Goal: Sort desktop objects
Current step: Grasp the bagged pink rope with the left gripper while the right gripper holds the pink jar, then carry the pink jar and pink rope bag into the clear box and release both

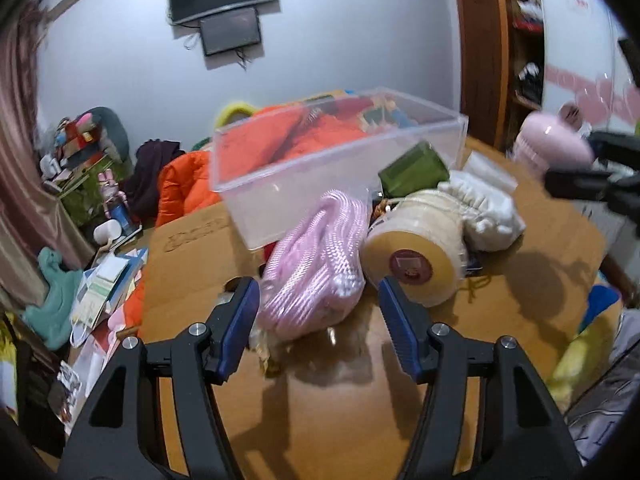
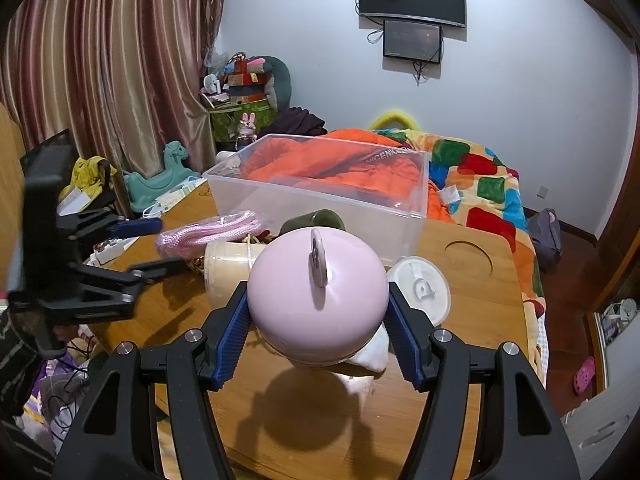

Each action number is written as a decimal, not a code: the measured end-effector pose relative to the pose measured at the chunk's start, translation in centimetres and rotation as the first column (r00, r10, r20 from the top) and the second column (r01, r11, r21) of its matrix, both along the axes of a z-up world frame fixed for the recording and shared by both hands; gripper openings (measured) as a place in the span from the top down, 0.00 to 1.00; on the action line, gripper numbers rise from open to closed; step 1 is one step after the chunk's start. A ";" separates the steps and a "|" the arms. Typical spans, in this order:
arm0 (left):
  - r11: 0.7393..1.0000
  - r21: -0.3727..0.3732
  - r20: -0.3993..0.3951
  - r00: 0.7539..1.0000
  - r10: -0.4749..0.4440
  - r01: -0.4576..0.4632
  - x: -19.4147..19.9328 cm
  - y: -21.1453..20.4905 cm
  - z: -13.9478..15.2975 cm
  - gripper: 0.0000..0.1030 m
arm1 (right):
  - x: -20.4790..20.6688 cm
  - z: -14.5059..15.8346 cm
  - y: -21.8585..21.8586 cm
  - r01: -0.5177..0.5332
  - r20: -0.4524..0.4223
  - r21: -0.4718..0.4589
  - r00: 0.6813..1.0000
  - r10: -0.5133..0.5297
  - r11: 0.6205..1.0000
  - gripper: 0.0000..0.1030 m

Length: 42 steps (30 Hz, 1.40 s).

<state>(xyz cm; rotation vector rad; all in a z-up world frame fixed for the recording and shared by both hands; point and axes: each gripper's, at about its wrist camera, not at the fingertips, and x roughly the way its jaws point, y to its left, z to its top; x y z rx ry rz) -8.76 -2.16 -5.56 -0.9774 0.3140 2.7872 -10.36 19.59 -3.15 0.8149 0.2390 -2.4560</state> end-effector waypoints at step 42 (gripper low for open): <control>0.972 0.234 -0.143 0.989 0.044 -0.009 -0.4 -2.4 7.9 0.79 | -4.9 3.6 -1.0 -0.017 -0.036 -0.028 0.999 0.016 0.999 0.42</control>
